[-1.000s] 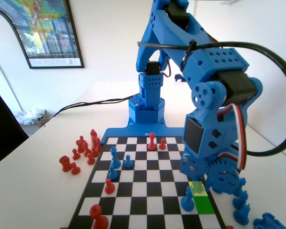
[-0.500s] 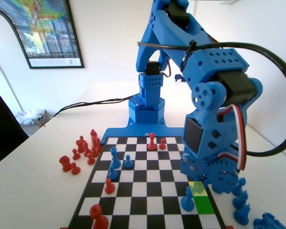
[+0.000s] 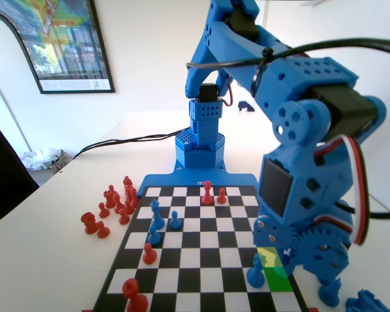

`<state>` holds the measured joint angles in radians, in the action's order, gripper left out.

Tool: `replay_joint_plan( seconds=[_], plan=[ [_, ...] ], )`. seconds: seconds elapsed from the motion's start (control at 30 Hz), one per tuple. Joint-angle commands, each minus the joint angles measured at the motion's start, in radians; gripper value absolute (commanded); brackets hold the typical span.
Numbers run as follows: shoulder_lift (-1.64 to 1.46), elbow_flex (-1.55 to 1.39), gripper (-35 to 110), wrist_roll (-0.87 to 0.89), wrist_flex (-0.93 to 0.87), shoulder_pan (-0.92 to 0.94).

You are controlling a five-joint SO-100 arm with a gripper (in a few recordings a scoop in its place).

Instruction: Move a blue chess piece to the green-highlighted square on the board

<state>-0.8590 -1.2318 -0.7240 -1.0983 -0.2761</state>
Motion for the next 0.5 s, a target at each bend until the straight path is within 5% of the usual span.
replay_joint_plan(
  seconds=[0.0,0.47],
  plan=[
    [-0.043,0.040,1,-0.009,-0.005,-0.008],
    [-0.043,0.008,7,-0.020,0.015,-0.012]
  ],
)
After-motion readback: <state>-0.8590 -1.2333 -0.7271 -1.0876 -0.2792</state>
